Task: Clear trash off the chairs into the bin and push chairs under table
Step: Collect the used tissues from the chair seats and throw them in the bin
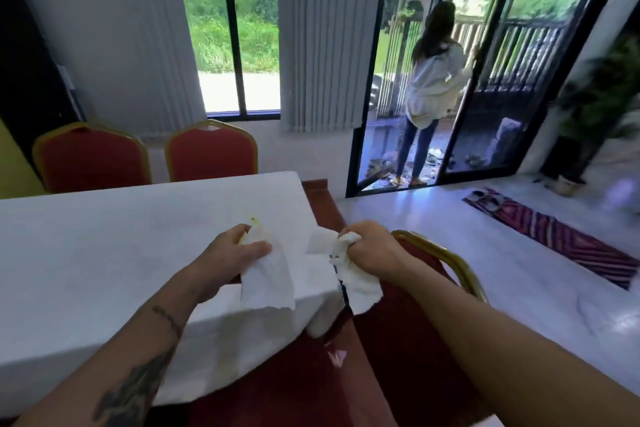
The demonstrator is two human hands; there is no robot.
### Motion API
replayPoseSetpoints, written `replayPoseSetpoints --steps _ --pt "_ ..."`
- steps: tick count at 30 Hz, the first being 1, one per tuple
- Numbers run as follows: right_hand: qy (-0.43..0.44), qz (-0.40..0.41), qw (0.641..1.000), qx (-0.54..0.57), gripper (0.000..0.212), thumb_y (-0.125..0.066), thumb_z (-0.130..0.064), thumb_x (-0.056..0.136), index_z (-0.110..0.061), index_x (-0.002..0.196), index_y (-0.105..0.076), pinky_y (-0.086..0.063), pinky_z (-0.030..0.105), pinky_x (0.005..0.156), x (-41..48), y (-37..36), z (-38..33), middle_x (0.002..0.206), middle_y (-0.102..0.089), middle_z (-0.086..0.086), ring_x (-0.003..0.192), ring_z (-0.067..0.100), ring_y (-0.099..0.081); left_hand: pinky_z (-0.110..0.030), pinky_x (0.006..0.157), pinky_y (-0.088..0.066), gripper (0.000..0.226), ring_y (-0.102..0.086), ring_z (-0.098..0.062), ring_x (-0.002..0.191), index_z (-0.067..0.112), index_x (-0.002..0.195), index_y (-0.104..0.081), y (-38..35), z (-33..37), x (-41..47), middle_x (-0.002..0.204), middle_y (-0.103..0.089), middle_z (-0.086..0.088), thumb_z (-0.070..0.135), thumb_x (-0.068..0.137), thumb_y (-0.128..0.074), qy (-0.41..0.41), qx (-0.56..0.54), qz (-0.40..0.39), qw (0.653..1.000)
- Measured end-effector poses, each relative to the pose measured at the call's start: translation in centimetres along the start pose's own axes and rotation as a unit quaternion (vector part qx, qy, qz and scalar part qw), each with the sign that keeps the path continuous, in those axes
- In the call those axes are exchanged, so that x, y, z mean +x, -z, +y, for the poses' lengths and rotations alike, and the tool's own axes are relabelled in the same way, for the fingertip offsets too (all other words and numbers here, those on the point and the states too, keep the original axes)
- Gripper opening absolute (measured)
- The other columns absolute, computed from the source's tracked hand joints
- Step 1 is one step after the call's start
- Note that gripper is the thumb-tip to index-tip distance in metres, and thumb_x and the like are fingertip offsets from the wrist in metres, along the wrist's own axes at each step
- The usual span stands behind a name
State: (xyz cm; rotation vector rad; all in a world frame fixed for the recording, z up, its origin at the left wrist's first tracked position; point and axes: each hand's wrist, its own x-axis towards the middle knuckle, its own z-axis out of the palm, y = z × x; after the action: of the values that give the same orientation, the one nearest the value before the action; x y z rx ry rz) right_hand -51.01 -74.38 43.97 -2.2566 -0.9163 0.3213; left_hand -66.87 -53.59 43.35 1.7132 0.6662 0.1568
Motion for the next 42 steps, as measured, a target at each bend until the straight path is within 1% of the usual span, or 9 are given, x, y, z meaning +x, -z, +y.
replayPoseSetpoints --steps 5,8,13,17,21,24,30,38,42 --pt "-0.014 -0.007 1.0 -0.007 0.028 -0.047 0.001 0.08 -0.016 0.08 -0.07 -0.05 0.029 0.063 2.4 6.6 4.6 0.09 -0.071 0.01 0.087 0.027 -0.067 -0.028 0.063 -0.055 0.038 -0.068 -0.025 0.097 0.015 0.127 -0.057 -7.4 3.2 1.7 0.117 -0.068 -0.009 0.024 0.092 -0.068 0.007 -0.027 0.011 1.0" --pt "-0.012 0.002 1.0 -0.003 0.028 -0.048 0.001 0.079 -0.017 0.079 -0.07 -0.051 0.029 0.066 4.0 9.2 6.6 0.088 -0.073 0.009 0.086 0.026 -0.068 -0.029 0.063 -0.056 0.036 -0.069 -0.024 0.094 0.014 0.124 -0.058 -9.3 5.1 3.1 0.116 -0.068 -0.011 0.023 0.091 -0.068 -0.005 -0.035 0.017 0.999" --pt "-0.029 0.026 0.999 0.023 0.032 -0.048 -0.001 0.08 -0.024 0.07 -0.068 -0.045 0.027 0.059 6.1 11.9 9.8 0.074 -0.067 -0.001 0.074 0.016 -0.063 -0.029 0.062 -0.055 0.036 -0.069 -0.023 0.092 0.016 0.126 -0.057 -11.8 7.2 6.6 0.115 -0.069 -0.01 0.022 0.092 -0.066 -0.026 -0.069 0.028 0.997" --pt "-0.043 0.01 0.999 0.028 0.023 -0.05 0.0 0.083 -0.007 0.084 -0.071 -0.047 0.028 0.061 8.8 13.2 13.7 0.081 -0.067 0.006 0.077 0.021 -0.063 -0.029 0.063 -0.055 0.04 -0.068 -0.023 0.097 0.019 0.128 -0.056 -15.5 7.5 9.7 0.119 -0.067 -0.008 0.021 0.09 -0.067 -0.002 -0.1 0.058 0.993" --pt "-0.034 -0.001 0.999 0.041 0.021 -0.051 -0.004 0.085 -0.009 0.088 -0.072 -0.055 0.033 0.067 13.4 14.6 18.2 0.087 -0.069 0.008 0.08 0.021 -0.066 -0.03 0.066 -0.054 0.037 -0.066 -0.024 0.101 0.019 0.127 -0.056 -19.7 7.9 14.0 0.121 -0.065 -0.008 0.018 0.091 -0.066 0.019 -0.123 0.113 0.986" --pt "-0.038 -0.034 0.996 0.073 0.022 -0.05 -0.002 0.087 -0.009 0.088 -0.071 -0.05 0.026 0.058 16.4 15.9 22.0 0.083 -0.069 0.004 0.073 0.015 -0.065 -0.03 0.065 -0.054 0.032 -0.066 -0.024 0.097 0.018 0.124 -0.056 -23.3 8.4 17.0 0.121 -0.065 -0.009 0.015 0.094 -0.063 0.051 -0.169 0.163 0.971" --pt "-0.06 -0.08 0.992 0.081 0.018 -0.053 -0.006 0.089 -0.011 0.088 -0.07 -0.048 0.021 0.052 20.7 17.4 27.8 0.085 -0.071 0.005 0.071 0.015 -0.068 -0.032 0.067 -0.053 0.044 -0.063 -0.026 0.104 0.017 0.136 -0.05 -28.2 10.0 21.8 0.127 -0.063 -0.009 0.017 0.094 -0.062 0.101 -0.199 0.213 0.951" --pt "-0.023 -0.152 0.987 0.051 0.019 -0.054 -0.007 0.084 -0.01 0.085 -0.073 -0.057 0.031 0.06 27.5 15.4 28.6 0.082 -0.073 0.006 0.075 0.021 -0.071 -0.028 0.062 -0.052 0.038 -0.062 -0.019 0.092 0.016 0.131 -0.051 -28.6 9.3 25.9 0.121 -0.06 -0.008 0.017 0.094 -0.062 0.166 -0.193 0.255 0.933" --pt "-0.001 -0.2 0.98 0.025 0.02 -0.055 -0.005 0.083 -0.01 0.088 -0.073 -0.063 0.041 0.073 32.6 12.3 27.9 0.084 -0.073 0.007 0.08 0.025 -0.072 -0.026 0.059 -0.051 0.04 -0.061 -0.018 0.089 0.013 0.132 -0.051 -26.9 6.8 28.6 0.122 -0.06 -0.009 0.015 0.093 -0.062 0.208 -0.207 0.272 0.916"
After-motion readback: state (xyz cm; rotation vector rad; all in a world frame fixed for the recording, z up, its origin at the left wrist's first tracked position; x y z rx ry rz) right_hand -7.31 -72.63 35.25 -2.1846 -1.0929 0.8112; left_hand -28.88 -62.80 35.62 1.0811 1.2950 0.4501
